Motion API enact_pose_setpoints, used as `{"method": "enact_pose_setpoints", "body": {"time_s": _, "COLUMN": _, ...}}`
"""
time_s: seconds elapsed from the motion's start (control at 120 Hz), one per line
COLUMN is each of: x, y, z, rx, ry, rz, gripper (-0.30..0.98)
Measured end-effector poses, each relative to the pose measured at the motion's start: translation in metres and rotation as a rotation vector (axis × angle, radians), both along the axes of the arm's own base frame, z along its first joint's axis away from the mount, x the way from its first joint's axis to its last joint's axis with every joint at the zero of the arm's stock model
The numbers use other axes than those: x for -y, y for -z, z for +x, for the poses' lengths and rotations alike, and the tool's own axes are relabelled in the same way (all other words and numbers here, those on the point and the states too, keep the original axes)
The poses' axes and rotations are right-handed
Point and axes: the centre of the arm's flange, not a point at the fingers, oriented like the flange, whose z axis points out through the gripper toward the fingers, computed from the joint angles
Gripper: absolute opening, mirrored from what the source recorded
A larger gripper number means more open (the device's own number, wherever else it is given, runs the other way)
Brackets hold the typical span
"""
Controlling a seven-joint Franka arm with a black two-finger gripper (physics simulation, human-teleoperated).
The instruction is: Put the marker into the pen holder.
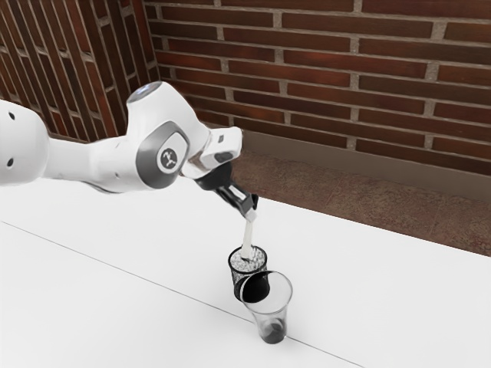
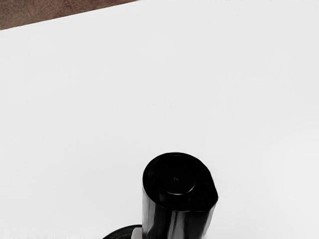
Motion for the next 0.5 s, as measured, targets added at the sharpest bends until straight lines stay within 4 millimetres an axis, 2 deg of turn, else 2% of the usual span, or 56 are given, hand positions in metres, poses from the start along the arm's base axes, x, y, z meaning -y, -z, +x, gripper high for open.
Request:
{"method": "enact_pose_setpoints", "body": {"time_s": 0.1, "x": -0.032, "y": 0.004, "z": 0.008, "rx": -0.005, "ry": -0.058, "rz": 0.001, "gripper": -0.08}}
{"method": "enact_pose_setpoints", "body": {"time_s": 0.192, "x": -0.043, "y": 0.004, "z": 0.010, "rx": -0.006, "ry": -0.077, "rz": 0.000, "gripper": -0.08}}
{"method": "enact_pose_setpoints", "body": {"time_s": 0.258, "x": -0.038, "y": 0.004, "z": 0.009, "rx": -0.006, "ry": -0.069, "rz": 0.000, "gripper": -0.08}}
{"method": "enact_pose_setpoints", "body": {"time_s": 0.367, "x": -0.019, "y": 0.004, "z": 0.005, "rx": -0.005, "ry": -0.036, "rz": 0.000, "gripper": -0.08}}
{"method": "enact_pose_setpoints", "body": {"time_s": 0.5, "x": -0.001, "y": 0.012, "z": -0.001, "rx": -0.020, "ry": -0.003, "rz": 0.004, "gripper": -0.08}}
